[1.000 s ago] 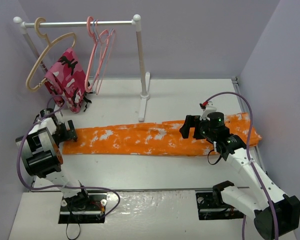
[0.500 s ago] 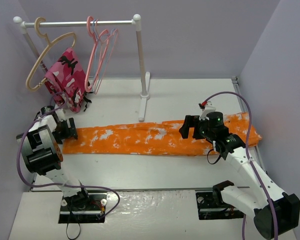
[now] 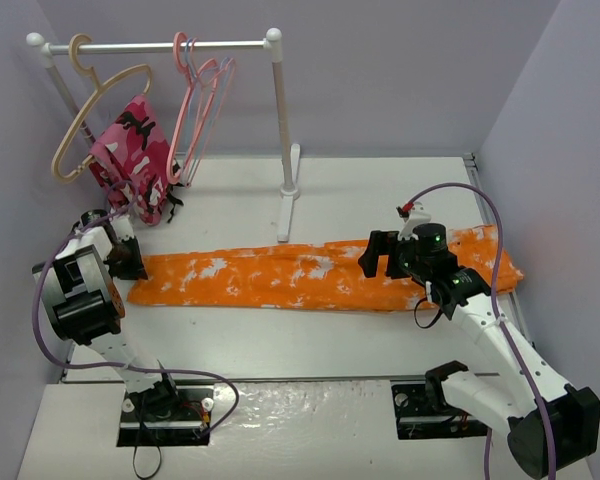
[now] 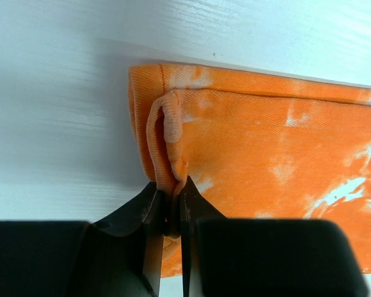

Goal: Place the trousers on the hanger
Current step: Fold the trousers at the center of the board.

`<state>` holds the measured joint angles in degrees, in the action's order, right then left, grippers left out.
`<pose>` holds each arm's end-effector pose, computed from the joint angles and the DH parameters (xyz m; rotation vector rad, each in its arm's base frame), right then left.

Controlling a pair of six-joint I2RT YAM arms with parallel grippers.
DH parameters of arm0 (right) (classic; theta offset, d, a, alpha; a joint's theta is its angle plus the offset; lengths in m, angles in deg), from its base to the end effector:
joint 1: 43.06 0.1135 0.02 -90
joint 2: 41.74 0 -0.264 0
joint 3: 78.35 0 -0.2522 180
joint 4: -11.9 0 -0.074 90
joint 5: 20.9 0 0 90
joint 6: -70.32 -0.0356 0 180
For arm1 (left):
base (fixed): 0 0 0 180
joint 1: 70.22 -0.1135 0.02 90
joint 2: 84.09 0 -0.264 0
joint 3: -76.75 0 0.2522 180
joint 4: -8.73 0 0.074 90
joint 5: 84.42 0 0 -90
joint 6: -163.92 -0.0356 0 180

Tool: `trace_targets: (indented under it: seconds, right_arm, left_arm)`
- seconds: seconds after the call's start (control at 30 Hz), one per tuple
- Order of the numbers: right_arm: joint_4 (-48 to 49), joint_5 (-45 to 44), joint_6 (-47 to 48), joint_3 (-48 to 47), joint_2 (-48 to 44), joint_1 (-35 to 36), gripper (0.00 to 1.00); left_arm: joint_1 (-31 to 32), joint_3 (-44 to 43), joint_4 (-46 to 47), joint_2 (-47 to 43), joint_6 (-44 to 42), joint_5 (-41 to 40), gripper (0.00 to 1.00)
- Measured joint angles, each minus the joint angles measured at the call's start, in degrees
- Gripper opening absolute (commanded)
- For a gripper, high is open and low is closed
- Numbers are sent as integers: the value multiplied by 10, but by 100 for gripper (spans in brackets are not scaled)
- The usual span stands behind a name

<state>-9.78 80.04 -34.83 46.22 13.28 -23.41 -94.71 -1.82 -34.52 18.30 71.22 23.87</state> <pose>0.2072 0.0811 0.2921 -0.2069 1.9697 0.5847 0.3226 0.1347 0.1702 -0.4184 2.6341 -0.2900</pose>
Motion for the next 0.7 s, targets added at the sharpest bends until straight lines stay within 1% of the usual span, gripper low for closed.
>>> trace_targets:
  seconds: [0.23, 0.33, 0.4, 0.5, 0.6, 0.7]
  right_arm:
    - [0, 0, 3, 0, 0, 3, 100]
    - [0, -1, 2, 0, 0, 3, 100]
    - [-1, -1, 0, 0, 1, 3, 100]
    - [-3, -1, -5, -5, 10, 3, 100]
    - [-6, -1, -12, -17, 31, 4, 100]
    - [-12, 0, -16, -31, 51, 5, 100]
  left_arm:
    - [1, 14, -3, -15, 6, 14, 0]
    - [1, 20, -33, -46, 37, 16, 0]
    - [1, 19, -57, -81, 64, 25, 0]
    - [1, 2, -103, -158, 100, 43, 0]
    - [5, -44, -151, -239, 128, 46, 0]
    - [3, -94, -191, -298, 153, 35, 0]
